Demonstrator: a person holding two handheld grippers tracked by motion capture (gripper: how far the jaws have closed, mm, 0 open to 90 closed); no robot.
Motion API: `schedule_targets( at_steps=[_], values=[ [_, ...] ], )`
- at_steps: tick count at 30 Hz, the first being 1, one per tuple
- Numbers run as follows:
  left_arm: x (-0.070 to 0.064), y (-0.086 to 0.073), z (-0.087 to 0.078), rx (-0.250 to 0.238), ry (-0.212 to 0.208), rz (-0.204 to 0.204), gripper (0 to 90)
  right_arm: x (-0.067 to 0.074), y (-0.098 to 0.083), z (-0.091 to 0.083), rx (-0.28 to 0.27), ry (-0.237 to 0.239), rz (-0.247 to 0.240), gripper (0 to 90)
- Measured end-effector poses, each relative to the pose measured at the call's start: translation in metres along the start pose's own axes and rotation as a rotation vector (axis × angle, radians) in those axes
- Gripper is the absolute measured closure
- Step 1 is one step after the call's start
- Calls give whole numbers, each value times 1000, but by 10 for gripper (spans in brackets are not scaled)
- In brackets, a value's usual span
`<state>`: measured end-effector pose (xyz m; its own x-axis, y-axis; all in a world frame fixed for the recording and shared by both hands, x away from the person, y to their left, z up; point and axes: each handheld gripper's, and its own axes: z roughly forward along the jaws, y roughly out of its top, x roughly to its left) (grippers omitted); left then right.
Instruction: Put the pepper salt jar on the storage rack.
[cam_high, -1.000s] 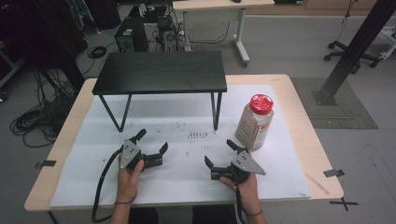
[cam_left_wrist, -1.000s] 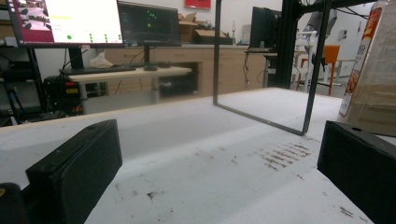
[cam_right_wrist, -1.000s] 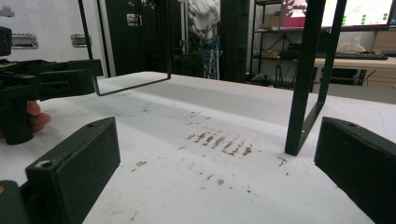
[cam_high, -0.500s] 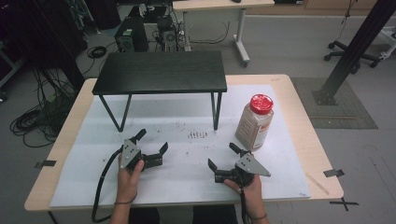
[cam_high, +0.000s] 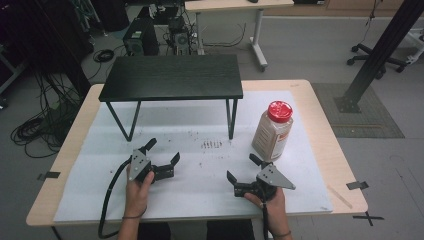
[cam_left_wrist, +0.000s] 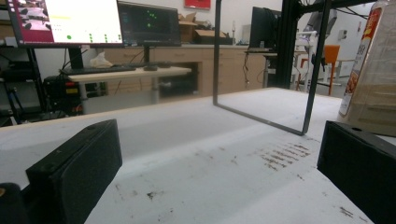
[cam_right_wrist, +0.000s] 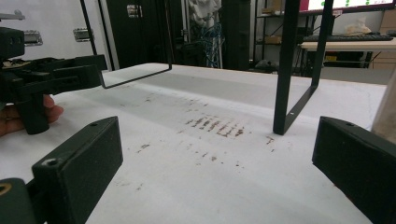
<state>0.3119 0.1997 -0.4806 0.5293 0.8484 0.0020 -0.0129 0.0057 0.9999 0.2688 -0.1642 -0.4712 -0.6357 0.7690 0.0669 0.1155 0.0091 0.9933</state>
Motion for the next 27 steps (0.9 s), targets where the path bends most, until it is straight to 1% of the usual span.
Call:
schedule_targets(
  at_steps=[14, 19, 27],
  values=[
    [0, 0, 0, 0, 0, 0, 2, -5, 9, -17, 19, 9, -2, 12],
    [0, 0, 0, -1, 0, 1, 2, -9, 15, -26, 29, 2, -11, 13],
    [0, 0, 0, -1, 0, 0, 2, -16, 24, -35, 27, -14, -18, 13]
  ],
)
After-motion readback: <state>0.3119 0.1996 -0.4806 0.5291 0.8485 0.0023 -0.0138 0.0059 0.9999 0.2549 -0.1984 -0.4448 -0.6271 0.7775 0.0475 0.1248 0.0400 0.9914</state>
